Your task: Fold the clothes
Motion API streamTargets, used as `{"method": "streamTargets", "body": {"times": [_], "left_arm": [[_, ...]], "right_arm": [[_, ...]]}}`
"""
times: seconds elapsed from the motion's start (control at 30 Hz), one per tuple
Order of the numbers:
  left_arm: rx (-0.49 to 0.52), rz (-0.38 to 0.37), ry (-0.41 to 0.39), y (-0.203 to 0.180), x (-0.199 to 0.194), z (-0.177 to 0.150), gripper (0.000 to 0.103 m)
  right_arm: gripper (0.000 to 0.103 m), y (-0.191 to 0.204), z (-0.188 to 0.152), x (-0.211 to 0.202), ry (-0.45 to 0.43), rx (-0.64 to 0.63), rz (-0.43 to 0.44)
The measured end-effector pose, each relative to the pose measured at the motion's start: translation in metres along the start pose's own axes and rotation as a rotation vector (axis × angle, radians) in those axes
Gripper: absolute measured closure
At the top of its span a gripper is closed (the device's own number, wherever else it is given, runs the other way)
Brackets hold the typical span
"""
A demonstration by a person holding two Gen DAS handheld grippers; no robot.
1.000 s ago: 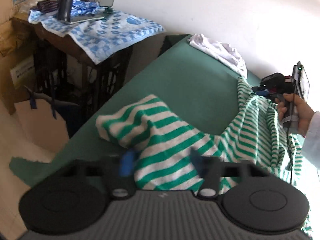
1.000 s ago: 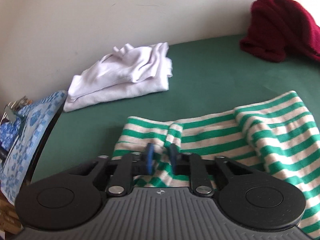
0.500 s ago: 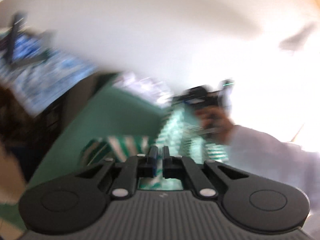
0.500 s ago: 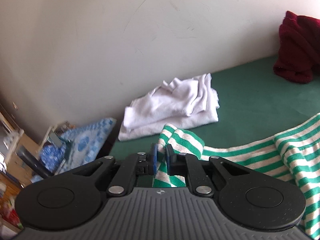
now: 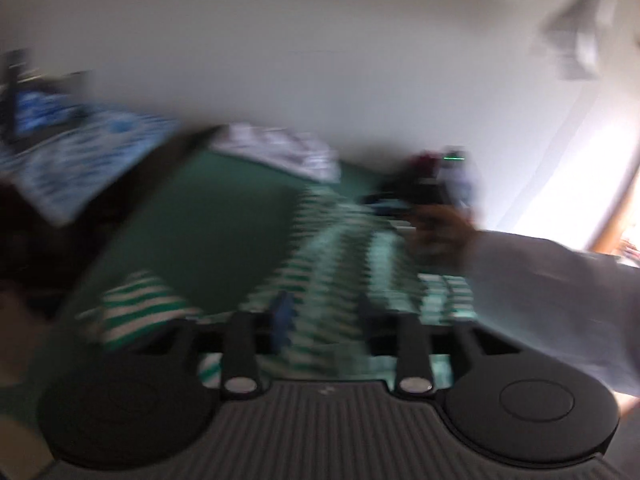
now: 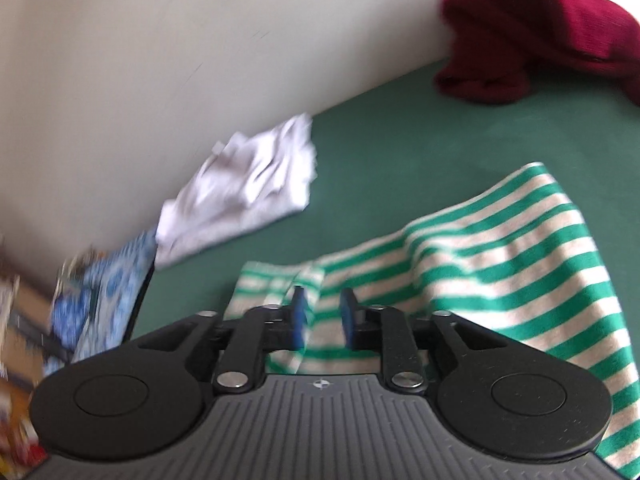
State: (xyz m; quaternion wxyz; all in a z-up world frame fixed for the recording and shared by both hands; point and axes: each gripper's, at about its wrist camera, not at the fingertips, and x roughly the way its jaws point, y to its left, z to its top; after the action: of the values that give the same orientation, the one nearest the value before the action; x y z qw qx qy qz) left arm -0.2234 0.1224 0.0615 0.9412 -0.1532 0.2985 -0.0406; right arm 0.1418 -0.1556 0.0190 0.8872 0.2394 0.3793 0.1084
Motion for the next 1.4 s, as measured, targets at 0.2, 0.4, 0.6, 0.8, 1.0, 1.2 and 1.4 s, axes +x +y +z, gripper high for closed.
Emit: {"method": "streamTargets", "body": {"times": [0.2,0.4,0.6,0.8,1.0,1.2,1.4], "left_arm": [[-0.268,0.216,0.097,0.097,0.03,-0.027,0.044],[-0.327,0.147,0.121,0.107,0.059,-0.024,0.04],[-0.366,0.036,0.092,0.105,0.056,-0.015,0.103],[-0.185,-0.171,-0.037,0.04,0.001,0.015,0.103],[0.129,-0.39,0.002,-0.051,-0.026,-0.002,0.103],[0.275,-0.46,0.215,-0.102,0.021,-0.057,0.103],[0.358,-0.431,0.364,-0.106,0.053,-0.087,0.103]], "right_arm": [[0.066,0.043,-0.017,0.027,0.032,-0.114,-0.04],[0.097,0.069,-0.022,0.038,0.008,-0.146,-0.168],[0.097,0.1,-0.015,0.026,-0.054,-0.197,-0.109],[0.098,0.099,0.006,-0.001,-0.098,-0.167,0.103],[0.097,0.033,0.022,-0.016,-0.123,-0.049,0.116],[0.082,-0.045,0.017,-0.01,-0.095,0.084,-0.056],[0.067,-0.063,0.003,-0.036,-0.021,0.07,0.028]]}}
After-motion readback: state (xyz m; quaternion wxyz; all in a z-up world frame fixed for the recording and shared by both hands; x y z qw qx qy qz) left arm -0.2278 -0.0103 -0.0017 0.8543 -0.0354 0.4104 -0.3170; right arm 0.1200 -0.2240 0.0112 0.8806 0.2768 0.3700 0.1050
